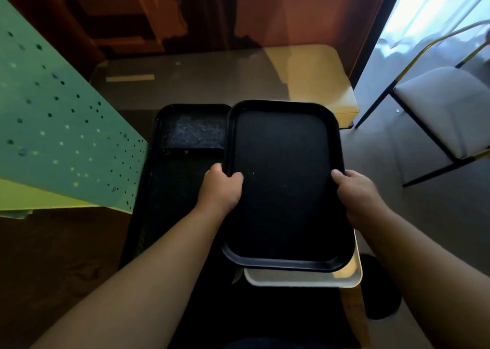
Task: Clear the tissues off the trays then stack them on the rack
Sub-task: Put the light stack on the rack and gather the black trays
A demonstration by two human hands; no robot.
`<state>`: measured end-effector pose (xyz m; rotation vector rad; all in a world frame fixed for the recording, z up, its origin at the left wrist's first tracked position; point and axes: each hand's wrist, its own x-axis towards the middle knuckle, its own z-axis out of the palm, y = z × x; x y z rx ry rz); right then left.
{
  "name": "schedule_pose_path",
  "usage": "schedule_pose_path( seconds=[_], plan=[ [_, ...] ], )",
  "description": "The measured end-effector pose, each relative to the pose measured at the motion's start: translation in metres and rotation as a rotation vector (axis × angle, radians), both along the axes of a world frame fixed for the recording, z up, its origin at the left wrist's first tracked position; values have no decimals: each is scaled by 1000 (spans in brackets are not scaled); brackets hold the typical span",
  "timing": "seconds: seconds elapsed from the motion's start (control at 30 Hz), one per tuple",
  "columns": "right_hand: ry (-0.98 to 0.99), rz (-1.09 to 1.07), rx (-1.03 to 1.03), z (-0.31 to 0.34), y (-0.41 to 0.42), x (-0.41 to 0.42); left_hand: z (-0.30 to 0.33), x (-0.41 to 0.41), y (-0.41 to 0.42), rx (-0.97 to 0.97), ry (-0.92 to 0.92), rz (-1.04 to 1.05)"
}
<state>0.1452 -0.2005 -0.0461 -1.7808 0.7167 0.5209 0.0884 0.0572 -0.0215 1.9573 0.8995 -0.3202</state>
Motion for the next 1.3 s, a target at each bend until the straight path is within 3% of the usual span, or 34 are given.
schedule_pose_path(
  seconds=[0.37,0.8,1.3],
  plan=[
    [67,136,45,-4,129,-102,-14,-111,98,264,114,60],
    [18,38,-31,-17,186,-133,-26,-146,148,191,94,49],
    [23,111,-28,-33,195,-135,-28,-146,165,140,102,2]
  ],
)
